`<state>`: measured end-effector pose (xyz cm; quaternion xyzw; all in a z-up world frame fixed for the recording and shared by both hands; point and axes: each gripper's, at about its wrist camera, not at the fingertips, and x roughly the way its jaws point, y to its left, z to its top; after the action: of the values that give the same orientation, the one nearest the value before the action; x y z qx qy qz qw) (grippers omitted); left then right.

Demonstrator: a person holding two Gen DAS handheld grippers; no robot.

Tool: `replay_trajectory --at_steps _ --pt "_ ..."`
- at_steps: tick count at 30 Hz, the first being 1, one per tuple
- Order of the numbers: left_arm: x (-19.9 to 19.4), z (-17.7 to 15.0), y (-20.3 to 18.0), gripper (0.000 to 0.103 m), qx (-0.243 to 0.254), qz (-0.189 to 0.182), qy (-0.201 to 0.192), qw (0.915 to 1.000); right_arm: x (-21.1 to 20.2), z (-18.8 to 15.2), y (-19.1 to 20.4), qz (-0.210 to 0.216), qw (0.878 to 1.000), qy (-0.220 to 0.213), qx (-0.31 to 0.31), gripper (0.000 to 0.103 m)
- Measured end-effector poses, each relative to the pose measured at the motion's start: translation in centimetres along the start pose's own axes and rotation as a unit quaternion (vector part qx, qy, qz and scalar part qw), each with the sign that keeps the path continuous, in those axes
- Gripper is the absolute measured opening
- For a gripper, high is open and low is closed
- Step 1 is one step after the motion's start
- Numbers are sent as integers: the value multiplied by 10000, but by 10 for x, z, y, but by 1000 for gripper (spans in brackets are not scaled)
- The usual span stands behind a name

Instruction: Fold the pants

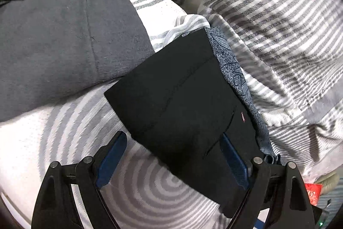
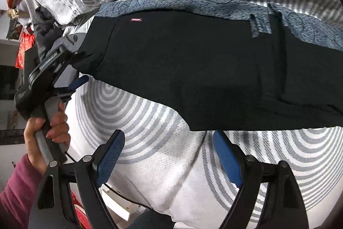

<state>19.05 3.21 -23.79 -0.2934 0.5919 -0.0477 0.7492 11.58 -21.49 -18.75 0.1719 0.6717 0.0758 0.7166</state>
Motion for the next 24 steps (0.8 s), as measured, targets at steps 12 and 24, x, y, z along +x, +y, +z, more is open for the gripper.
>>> replay_trajectory --at_steps 12,24 --pt "10 9 -7 64 -54 299 -13 9995 -10 23 0 32 9999 -158 -57 87" --pt "-6 -20 -69 32 2041 1541 -904 9625 -25 114 27 425 9988 -116 -227 87"
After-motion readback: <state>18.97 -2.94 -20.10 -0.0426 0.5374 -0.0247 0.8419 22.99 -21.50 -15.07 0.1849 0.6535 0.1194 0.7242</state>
